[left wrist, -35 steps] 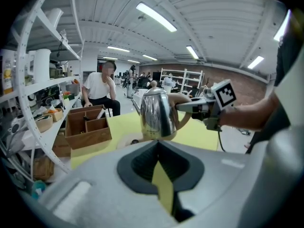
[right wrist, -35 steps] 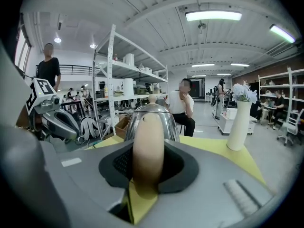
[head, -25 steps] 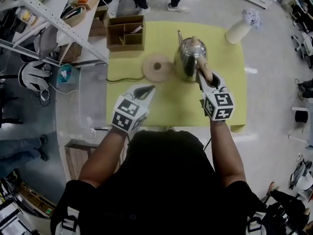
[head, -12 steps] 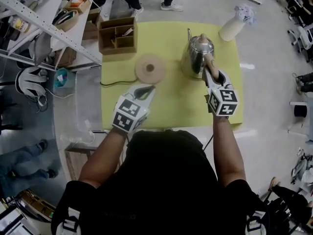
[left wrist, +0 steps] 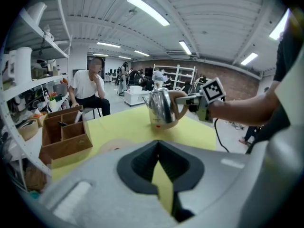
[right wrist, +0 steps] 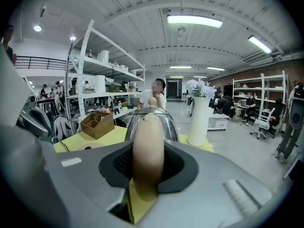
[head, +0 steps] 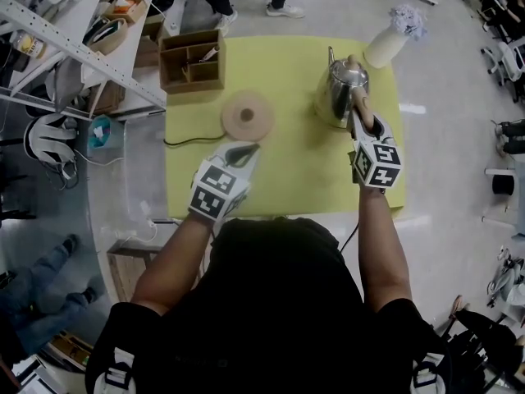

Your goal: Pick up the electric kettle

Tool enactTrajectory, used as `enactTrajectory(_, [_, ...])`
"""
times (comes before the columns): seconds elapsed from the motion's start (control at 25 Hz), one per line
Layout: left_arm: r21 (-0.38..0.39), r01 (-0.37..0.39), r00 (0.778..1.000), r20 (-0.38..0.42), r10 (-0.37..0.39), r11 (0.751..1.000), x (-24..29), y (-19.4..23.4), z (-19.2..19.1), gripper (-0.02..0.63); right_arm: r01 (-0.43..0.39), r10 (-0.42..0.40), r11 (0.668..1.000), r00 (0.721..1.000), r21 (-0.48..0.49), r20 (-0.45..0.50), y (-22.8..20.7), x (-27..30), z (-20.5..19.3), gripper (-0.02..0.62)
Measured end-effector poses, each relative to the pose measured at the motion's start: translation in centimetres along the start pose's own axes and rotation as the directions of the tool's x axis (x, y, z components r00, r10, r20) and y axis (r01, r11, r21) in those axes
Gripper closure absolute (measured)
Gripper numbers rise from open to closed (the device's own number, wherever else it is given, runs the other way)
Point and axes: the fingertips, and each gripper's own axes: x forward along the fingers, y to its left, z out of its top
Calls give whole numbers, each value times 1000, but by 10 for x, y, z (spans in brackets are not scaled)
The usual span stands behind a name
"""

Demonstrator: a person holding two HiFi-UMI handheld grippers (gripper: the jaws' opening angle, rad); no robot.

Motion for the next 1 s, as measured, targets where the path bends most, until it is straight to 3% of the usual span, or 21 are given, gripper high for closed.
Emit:
enactTrajectory(0.4, [-14,-1,1000,-5,1,1000,-1,0,-3,604,36,-36,999,999,41,-4,-5,3,-6,502])
enactTrajectory(1.0, [-11,19,1000,-1,-19,1000,-7,-5,-7,604,41,-36,998,994,46,-107,9,-16,-44,502])
